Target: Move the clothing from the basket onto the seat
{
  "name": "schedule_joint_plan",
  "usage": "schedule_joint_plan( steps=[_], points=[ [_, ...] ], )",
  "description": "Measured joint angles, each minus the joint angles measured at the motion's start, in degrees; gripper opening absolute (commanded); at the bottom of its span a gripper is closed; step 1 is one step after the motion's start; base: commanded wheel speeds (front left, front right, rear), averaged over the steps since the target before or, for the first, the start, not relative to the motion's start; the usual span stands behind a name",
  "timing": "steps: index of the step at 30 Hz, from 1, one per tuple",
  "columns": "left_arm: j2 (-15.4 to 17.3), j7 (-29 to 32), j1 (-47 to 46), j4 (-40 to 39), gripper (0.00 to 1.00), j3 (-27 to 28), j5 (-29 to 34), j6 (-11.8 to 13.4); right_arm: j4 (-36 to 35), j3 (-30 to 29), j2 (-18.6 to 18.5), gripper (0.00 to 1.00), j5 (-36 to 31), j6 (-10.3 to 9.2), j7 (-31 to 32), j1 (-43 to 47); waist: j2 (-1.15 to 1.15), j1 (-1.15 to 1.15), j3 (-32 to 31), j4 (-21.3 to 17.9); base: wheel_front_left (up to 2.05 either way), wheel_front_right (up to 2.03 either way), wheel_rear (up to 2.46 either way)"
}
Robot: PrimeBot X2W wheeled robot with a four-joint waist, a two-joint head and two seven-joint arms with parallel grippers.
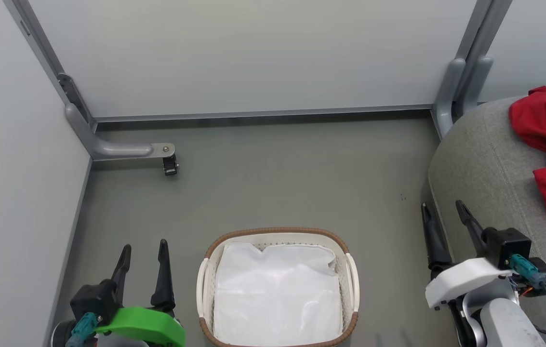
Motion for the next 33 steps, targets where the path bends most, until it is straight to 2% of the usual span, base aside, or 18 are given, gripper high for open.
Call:
schedule_joint_plan(
  steps=[13,32,33],
  points=[
    [-1.8,0.0,3.2,-0.4,1.0,4.0,2.0,-1.8,-3.2,1.2,0.0,1.0,0.5,0.0,0.0,6.0,0.0,0.0,-1.2,-1.4,0.0,0.0,0.0],
    [-2.8,0.0,3.1,1.7,1.0,5.9,3.6,-3.0,-3.6,1.3,0.0,1.0,0.9,0.0,0.0,6.0,0.0,0.0,-0.8,-1.5,0.0,0.0,0.0],
    [-2.9,0.0,3.2,1.8,0.0,5.9,3.5,-3.0,-3.4,1.3,0.0,0.0,0.9,0.01,0.0,6.0,0.0,0.0,-0.7,-1.5,0.0,0.0,0.0]
  ],
)
